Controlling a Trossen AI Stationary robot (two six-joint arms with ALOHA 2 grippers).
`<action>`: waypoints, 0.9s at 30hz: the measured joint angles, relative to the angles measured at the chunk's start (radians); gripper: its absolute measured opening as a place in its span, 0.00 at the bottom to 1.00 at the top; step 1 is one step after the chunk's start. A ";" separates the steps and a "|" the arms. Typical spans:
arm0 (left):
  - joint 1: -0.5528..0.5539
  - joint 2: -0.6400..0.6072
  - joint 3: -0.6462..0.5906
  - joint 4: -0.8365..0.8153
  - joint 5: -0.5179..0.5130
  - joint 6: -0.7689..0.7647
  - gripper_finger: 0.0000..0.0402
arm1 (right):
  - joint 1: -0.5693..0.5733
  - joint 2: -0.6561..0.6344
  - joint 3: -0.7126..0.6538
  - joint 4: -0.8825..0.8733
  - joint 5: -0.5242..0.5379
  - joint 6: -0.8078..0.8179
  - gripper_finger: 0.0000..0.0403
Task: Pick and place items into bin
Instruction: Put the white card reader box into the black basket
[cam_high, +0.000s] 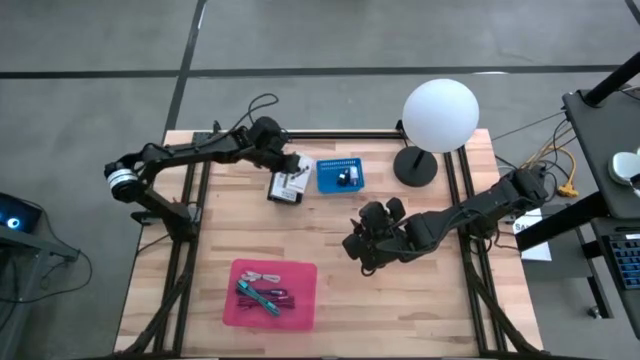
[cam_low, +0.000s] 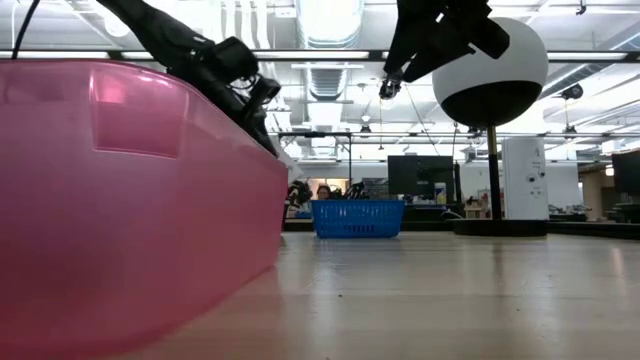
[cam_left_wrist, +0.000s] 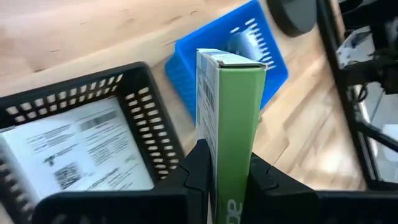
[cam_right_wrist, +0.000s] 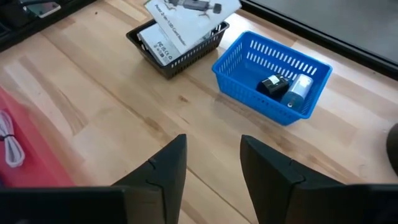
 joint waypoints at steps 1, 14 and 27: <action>0.004 0.000 0.000 -0.010 0.000 0.007 0.06 | 0.000 0.000 0.000 -0.001 0.000 0.000 0.34; 0.063 -0.002 -0.006 -0.130 0.051 -0.015 0.06 | 0.000 0.000 -0.001 -0.001 0.000 -0.002 0.32; 0.067 0.000 -0.018 -0.128 0.022 -0.043 0.22 | -0.001 0.000 -0.001 -0.001 0.000 -0.046 0.30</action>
